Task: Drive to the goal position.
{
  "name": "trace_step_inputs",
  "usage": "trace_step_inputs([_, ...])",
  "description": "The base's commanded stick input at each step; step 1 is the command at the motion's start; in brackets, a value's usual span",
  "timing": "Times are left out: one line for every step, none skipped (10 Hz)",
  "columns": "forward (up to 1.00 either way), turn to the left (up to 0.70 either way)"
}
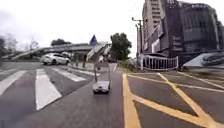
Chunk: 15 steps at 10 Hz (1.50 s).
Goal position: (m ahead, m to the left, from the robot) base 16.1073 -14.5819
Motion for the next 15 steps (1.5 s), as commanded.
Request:
trace_step_inputs([0.69,0.01])
trace_step_inputs([0.69,0.01])
trace_step_inputs([0.69,0.01])
trace_step_inputs([0.69,0.01])
trace_step_inputs([0.69,0.01])
trace_step_inputs([0.69,0.01])
trace_step_inputs([0.69,0.01])
trace_step_inputs([0.69,0.01])
trace_step_inputs([0.69,0.01])
trace_step_inputs([0.69,0.01])
trace_step_inputs([0.69,0.01])
trace_step_inputs([0.69,0.01])
trace_step_inputs([0.69,0.01])
trace_step_inputs([0.69,0.01])
trace_step_inputs([0.69,0.01])
